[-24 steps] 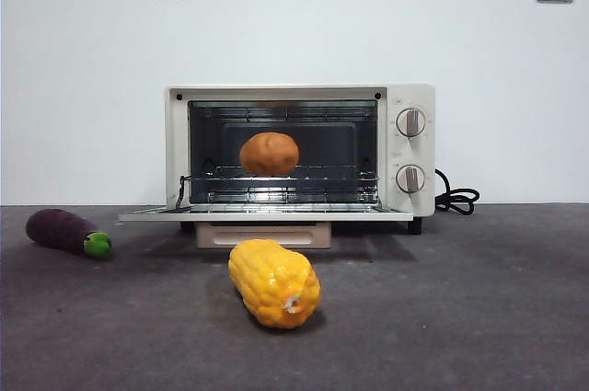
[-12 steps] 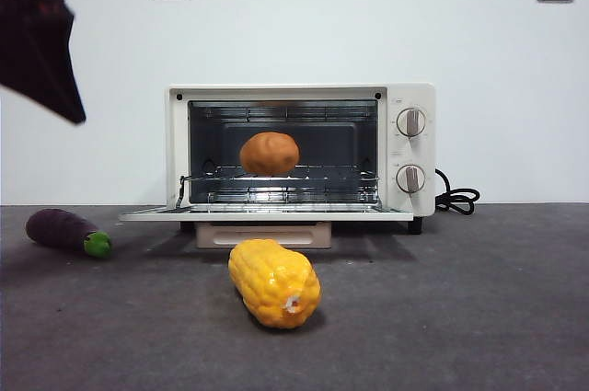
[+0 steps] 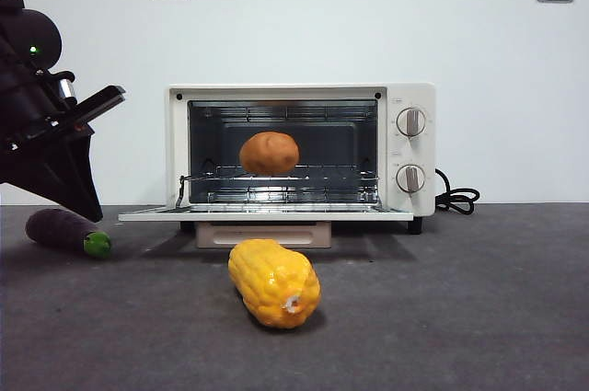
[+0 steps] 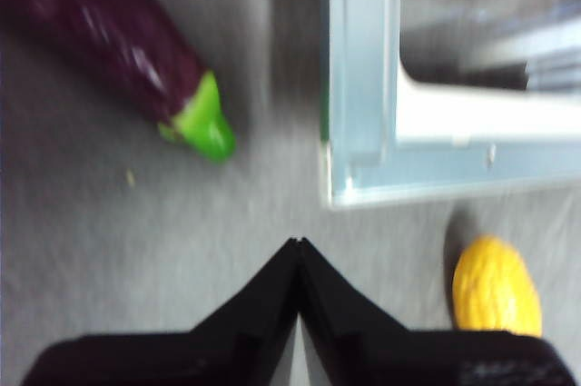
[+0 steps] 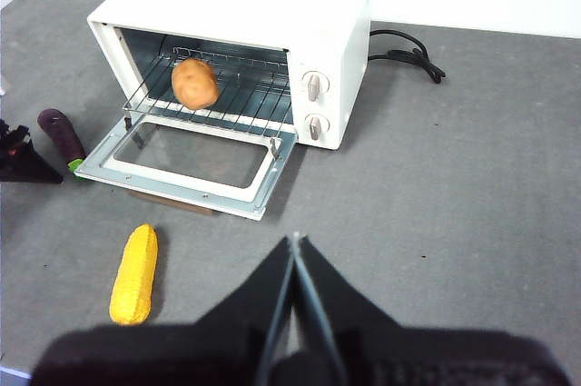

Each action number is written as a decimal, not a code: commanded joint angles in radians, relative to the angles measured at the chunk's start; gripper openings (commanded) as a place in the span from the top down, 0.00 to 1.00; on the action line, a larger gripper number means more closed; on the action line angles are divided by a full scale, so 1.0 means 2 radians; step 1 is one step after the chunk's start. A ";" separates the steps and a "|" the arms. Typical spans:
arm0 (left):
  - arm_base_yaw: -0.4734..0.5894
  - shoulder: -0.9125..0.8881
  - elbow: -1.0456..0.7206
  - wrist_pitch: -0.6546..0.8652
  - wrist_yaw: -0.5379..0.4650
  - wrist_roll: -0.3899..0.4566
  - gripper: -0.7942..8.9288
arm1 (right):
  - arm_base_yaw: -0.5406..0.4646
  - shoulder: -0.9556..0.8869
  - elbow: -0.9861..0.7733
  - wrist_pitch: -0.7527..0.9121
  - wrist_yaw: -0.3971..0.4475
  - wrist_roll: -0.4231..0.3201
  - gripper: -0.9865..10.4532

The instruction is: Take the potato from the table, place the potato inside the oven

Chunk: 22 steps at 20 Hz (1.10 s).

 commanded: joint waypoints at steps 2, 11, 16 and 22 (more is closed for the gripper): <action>0.002 0.011 -0.005 0.024 -0.002 -0.033 0.92 | 0.001 0.000 0.000 -0.010 0.001 -0.002 0.92; 0.001 0.033 -0.005 0.033 -0.025 -0.046 0.92 | 0.001 0.000 0.000 -0.010 0.001 -0.002 0.92; 0.001 0.038 -0.005 0.052 -0.025 -0.068 0.92 | 0.001 0.000 0.000 -0.010 0.006 -0.002 0.92; -0.006 0.038 -0.005 0.061 -0.028 -0.077 0.92 | 0.001 0.000 0.000 -0.010 0.010 -0.002 0.92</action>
